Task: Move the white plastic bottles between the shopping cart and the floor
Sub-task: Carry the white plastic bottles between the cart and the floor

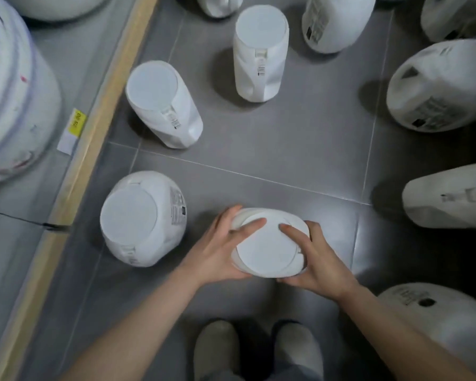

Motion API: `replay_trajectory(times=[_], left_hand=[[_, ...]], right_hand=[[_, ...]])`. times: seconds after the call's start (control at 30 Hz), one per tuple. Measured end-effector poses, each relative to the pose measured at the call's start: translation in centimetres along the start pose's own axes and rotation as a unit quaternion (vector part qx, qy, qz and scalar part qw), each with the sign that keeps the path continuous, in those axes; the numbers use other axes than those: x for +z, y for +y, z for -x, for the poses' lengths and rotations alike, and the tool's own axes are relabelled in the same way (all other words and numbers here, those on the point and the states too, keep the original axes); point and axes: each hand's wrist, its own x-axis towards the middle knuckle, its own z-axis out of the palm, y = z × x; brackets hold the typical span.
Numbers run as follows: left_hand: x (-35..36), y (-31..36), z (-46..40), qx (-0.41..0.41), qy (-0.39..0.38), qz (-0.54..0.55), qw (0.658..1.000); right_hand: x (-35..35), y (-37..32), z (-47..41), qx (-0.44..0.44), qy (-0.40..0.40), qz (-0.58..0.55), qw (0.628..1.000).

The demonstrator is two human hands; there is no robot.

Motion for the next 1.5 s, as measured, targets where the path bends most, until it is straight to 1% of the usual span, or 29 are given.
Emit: replay_trajectory(times=[0.07, 0.17, 0.2, 0.3, 0.4, 0.5, 0.57, 0.67, 0.73, 0.83, 0.9, 1.0, 1.2, 1.3, 1.4, 1.5], left_hand=[[-1.0, 0.1, -0.1, -0.025, -0.009, 0.034, 0.999], [-4.1, 1.4, 0.4, -0.099, -0.071, 0.091, 0.988], [-5.5, 2.2, 0.8, -0.122, -0.079, 0.106, 0.984], [-11.5, 5.8, 1.9, -0.155, -0.066, 0.153, 0.974], [-19.7, 10.2, 3.2, -0.178, -0.016, 0.182, 0.967], [-29.1, 15.4, 4.5, -0.180, 0.075, 0.222, 0.955], [-35.0, 19.0, 5.5, -0.193, 0.140, 0.267, 0.934], [-42.6, 24.1, 7.1, -0.228, 0.201, 0.344, 0.888], [-46.2, 26.9, 8.6, -0.252, 0.228, 0.369, 0.865], [-49.6, 30.5, 11.2, -0.290, 0.261, 0.382, 0.838], [-51.0, 32.6, 13.3, -0.313, 0.286, 0.384, 0.820], [-52.2, 35.2, 17.2, -0.360, 0.326, 0.387, 0.784], [-52.5, 39.5, 26.7, -0.422, 0.436, 0.359, 0.709], [-52.0, 41.6, 32.7, -0.455, 0.484, 0.352, 0.659], [-51.4, 44.7, 39.3, -0.482, 0.530, 0.338, 0.610], [-49.1, 48.2, 46.4, -0.504, 0.572, 0.330, 0.557]], right_hand=[[-0.4, -0.2, -0.5, -0.005, -0.014, -0.020, 1.000], [-3.0, -2.2, -1.1, -0.007, -0.057, -0.049, 0.997], [-4.2, -3.5, -1.1, -0.007, -0.069, -0.057, 0.996], [-9.1, -9.0, -0.4, -0.023, -0.090, -0.069, 0.993], [-15.4, -16.4, 0.0, -0.066, -0.085, -0.055, 0.993], [-22.4, -25.2, 0.7, -0.077, -0.074, -0.055, 0.993], [-26.7, -31.2, 1.5, -0.080, -0.054, -0.079, 0.992], [-31.3, -39.1, 3.2, -0.083, -0.002, -0.141, 0.987], [-33.1, -43.4, 4.5, -0.073, 0.015, -0.185, 0.980], [-35.0, -48.2, 6.3, -0.075, 0.007, -0.208, 0.975], [-35.6, -50.6, 7.1, -0.076, -0.024, -0.209, 0.975], [-35.6, -54.1, 8.3, -0.099, -0.094, -0.204, 0.970], [-32.6, -61.6, 11.4, -0.143, -0.223, -0.157, 0.951], [-29.5, -66.2, 14.1, -0.167, -0.289, -0.150, 0.931], [-25.6, -70.7, 17.7, -0.209, -0.337, -0.107, 0.912], [-20.8, -74.3, 22.5, -0.250, -0.402, -0.069, 0.878]])
